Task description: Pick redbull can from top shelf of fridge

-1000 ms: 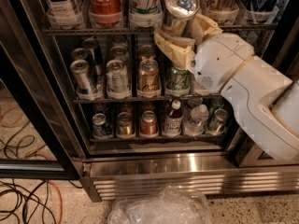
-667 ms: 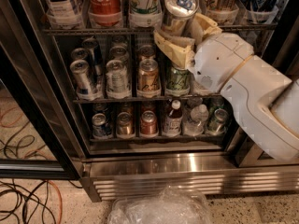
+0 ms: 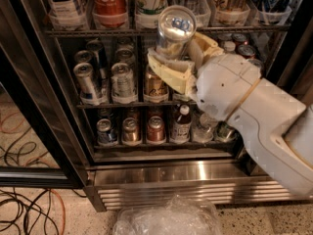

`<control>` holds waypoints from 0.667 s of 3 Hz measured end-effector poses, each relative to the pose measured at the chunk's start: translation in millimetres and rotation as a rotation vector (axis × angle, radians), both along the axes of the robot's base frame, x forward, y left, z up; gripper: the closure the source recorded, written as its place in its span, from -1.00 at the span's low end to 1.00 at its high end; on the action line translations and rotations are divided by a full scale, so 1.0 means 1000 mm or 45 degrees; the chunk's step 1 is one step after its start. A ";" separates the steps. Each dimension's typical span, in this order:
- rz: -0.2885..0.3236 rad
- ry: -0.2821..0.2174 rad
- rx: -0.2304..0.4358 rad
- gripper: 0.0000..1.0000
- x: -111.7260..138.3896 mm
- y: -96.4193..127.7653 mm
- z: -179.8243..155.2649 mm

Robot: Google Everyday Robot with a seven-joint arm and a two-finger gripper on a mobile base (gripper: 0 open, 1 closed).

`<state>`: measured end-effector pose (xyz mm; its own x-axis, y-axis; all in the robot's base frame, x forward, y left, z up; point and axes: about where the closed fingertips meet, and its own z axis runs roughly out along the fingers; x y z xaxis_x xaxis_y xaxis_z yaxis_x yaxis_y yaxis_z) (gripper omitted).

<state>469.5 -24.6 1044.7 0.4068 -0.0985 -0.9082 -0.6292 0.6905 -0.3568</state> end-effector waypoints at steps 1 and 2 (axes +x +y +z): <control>0.158 0.103 0.060 1.00 -0.030 0.023 -0.020; 0.158 0.103 0.060 1.00 -0.030 0.023 -0.020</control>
Offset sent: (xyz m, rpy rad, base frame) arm -0.0213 0.0154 -0.0159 0.0296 0.0580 0.0837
